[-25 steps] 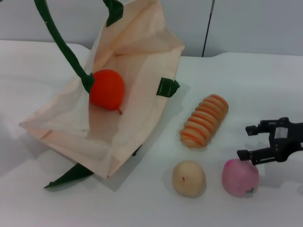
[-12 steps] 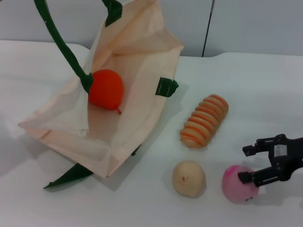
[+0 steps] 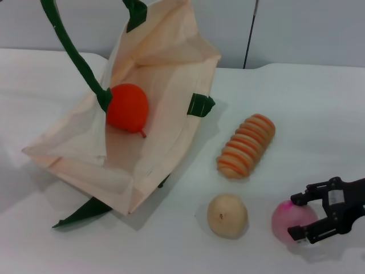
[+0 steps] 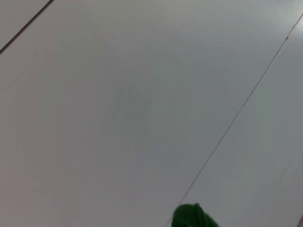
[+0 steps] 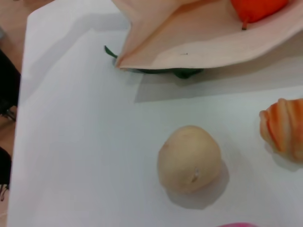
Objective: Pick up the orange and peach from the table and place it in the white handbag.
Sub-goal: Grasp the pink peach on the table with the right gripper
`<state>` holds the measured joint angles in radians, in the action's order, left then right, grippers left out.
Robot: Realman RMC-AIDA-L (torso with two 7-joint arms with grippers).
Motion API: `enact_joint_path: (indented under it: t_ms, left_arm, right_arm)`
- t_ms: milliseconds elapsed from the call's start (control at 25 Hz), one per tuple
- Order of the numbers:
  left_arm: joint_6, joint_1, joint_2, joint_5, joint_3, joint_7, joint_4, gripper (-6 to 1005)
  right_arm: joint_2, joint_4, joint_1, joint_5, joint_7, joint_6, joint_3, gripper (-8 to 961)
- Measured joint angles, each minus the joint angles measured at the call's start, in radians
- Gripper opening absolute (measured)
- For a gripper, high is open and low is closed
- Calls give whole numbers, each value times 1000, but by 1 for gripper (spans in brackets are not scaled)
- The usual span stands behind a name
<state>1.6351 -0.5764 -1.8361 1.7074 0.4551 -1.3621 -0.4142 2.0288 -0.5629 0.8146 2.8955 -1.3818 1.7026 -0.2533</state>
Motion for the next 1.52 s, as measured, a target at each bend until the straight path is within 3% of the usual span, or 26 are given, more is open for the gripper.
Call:
enact_joint_path:
  t_ms: [440,680,1520]
  left_arm:
    - [-2,-2,0,0,-6,0,0,129]
    - [-2,-1,0,-2,-9,0,0,129]
    - [-1,0,0,-2,-9,-1,0,128]
  right_arm:
    - [5,34,14,1,-62,-144,-49,825]
    - [5,41,25,-3,-72,-157,-56,820]
    - [5,34,32,-1,-91,-150,-77,620]
